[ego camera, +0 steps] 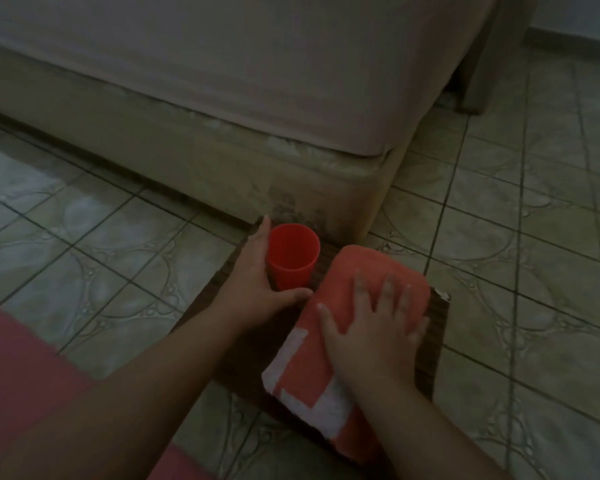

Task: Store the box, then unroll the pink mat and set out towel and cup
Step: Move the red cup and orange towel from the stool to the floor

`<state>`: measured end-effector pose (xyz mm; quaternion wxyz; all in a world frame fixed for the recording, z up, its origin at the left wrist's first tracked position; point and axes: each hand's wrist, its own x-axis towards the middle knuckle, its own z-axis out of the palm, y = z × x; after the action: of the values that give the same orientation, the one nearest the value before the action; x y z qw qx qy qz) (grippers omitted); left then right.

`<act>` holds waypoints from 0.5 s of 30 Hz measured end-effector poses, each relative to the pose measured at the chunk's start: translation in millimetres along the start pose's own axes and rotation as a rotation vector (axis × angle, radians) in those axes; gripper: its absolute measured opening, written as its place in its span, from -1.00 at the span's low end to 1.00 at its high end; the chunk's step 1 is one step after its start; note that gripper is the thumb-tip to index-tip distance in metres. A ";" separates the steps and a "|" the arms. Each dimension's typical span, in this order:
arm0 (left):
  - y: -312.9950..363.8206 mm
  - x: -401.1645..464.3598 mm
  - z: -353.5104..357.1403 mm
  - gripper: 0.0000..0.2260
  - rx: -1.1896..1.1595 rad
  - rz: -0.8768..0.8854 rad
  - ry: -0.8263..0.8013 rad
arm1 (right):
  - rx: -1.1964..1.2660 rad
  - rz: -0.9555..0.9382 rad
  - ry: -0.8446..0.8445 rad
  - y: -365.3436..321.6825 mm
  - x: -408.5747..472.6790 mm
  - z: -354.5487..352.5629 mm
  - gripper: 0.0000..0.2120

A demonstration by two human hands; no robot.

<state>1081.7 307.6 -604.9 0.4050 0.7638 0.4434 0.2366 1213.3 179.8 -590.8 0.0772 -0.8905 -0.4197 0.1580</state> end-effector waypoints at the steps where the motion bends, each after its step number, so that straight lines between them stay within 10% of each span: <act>1: -6.1 2.5 4.6 0.14 -0.035 0.032 0.024 | -0.001 -0.010 0.023 -1.6 3.0 7.4 -0.20; 15: -39.1 7.5 -20.4 -0.18 -0.201 0.084 0.258 | 0.089 -0.138 0.068 -42.7 8.8 27.3 -0.19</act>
<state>1051.7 333.4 -625.9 0.4089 0.7005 0.4336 0.3924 1178.3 213.9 -606.8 0.1419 -0.8599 -0.4699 0.1403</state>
